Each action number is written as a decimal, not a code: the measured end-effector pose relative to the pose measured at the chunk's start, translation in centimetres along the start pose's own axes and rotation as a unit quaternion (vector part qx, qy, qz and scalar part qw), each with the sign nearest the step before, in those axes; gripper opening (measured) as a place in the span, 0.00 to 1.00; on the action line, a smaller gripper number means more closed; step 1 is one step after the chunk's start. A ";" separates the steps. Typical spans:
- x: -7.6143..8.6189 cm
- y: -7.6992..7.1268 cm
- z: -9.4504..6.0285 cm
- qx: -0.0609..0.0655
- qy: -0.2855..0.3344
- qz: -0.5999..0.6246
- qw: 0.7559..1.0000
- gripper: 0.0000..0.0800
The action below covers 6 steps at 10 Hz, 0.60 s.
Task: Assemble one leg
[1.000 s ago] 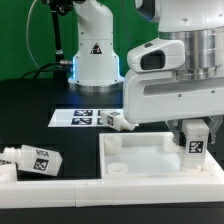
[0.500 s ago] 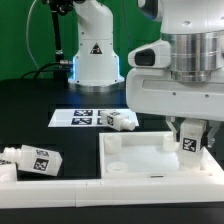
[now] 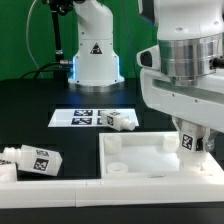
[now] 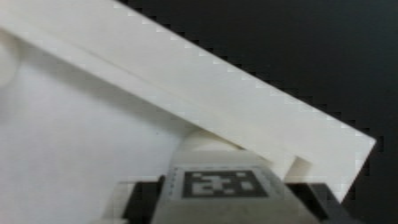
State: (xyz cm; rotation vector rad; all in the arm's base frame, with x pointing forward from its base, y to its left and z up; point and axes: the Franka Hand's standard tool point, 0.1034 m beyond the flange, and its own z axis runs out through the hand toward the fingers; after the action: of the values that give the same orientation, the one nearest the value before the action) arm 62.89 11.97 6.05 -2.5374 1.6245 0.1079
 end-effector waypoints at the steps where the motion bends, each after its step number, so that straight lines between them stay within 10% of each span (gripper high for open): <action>1: 0.0 0.0 0.0 0.000 0.000 -0.009 1.000 0.34; 2: -0.1 0.0 0.0 0.000 0.000 -0.010 1.000 0.34; 3: -0.4 -0.1 0.0 -0.001 0.004 -0.056 0.998 0.64; 6: -0.6 -0.4 -0.5 0.007 0.017 -0.215 0.976 0.80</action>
Offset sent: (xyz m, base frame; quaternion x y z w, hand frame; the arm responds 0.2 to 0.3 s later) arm -0.0102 0.0022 0.0049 0.0072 0.0372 -0.2246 0.9737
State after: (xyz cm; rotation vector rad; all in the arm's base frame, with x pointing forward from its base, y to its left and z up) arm 62.98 12.58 6.65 -2.8211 1.0432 0.0100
